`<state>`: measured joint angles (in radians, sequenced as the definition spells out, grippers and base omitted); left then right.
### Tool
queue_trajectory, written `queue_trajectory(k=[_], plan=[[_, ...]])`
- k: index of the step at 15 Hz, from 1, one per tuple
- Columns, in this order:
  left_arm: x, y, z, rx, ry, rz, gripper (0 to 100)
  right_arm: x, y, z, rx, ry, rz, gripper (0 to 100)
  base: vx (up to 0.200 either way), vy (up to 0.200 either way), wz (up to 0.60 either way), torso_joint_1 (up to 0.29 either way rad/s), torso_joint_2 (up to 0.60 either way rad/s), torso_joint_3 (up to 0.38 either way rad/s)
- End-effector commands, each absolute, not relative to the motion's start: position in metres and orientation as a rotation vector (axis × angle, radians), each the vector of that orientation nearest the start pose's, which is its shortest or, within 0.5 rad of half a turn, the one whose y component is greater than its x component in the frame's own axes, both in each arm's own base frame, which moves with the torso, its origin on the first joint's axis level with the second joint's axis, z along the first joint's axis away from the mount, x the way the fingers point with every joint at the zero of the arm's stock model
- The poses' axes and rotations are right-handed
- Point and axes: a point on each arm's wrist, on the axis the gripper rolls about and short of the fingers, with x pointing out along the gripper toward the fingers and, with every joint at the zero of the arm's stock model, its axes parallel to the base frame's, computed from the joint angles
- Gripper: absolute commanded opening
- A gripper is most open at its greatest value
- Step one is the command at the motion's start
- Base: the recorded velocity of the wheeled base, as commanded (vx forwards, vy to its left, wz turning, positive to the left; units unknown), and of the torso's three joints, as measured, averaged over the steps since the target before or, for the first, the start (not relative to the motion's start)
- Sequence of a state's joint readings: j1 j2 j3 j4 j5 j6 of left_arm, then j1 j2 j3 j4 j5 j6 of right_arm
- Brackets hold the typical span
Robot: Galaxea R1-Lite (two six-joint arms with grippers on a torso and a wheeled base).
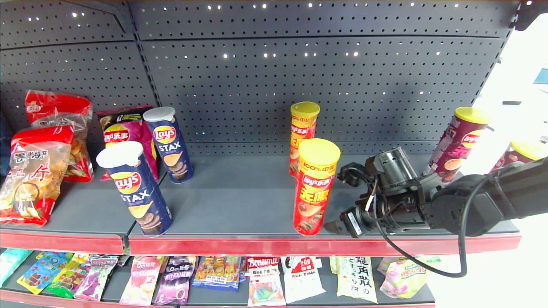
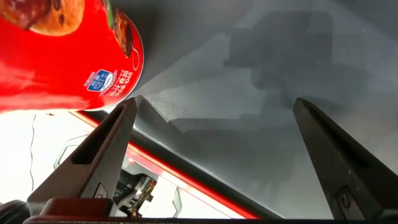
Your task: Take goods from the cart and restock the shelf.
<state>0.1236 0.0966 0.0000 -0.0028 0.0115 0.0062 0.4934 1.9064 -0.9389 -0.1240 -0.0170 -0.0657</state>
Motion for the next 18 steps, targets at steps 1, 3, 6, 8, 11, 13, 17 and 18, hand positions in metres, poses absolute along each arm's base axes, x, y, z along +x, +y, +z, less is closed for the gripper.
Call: queue_trajectory(k=[1,3,6,8,11,13,17,18], plan=[[-0.0152,-0.0016,0.0777,0.001,0.095,0.136,100,0.289,0.1557,0.1055,-0.277,0.809,0.477,100,0.0,0.0,0.0,0.0,0.0,0.0],[-0.0153,-0.0016,0.0776,0.001,0.094,0.136,100,0.2898,0.1562,0.1069,-0.276,0.805,0.477,100,0.0,0.0,0.0,0.0,0.0,0.0],[-0.0152,-0.0016,0.0777,0.001,0.095,0.136,100,0.2887,0.1584,0.1055,-0.281,0.808,0.483,100,0.0,0.0,0.0,0.0,0.0,0.0],[-0.0152,-0.0016,0.0777,0.001,0.095,0.136,100,0.2897,0.1578,0.1054,-0.28,0.807,0.479,100,0.0,0.0,0.0,0.0,0.0,0.0],[-0.0152,-0.0016,0.0777,0.001,0.095,0.136,100,0.2918,0.156,0.1069,-0.275,0.802,0.47,100,0.0,0.0,0.0,0.0,0.0,0.0],[-0.0152,-0.0016,0.0777,0.001,0.095,0.136,100,0.2921,0.1561,0.1072,-0.275,0.8,0.47,100,0.0,0.0,0.0,0.0,0.0,0.0],[-0.0152,-0.0016,0.0777,0.001,0.095,0.136,100,0.2924,0.1587,0.1085,-0.276,0.794,0.476,100,0.0,0.0,0.0,0.0,0.0,0.0],[-0.0152,-0.0016,0.0777,0.001,0.095,0.136,100,0.2924,0.1592,0.1088,-0.276,0.792,0.478,100,0.0,0.0,0.0,0.0,0.0,0.0]])
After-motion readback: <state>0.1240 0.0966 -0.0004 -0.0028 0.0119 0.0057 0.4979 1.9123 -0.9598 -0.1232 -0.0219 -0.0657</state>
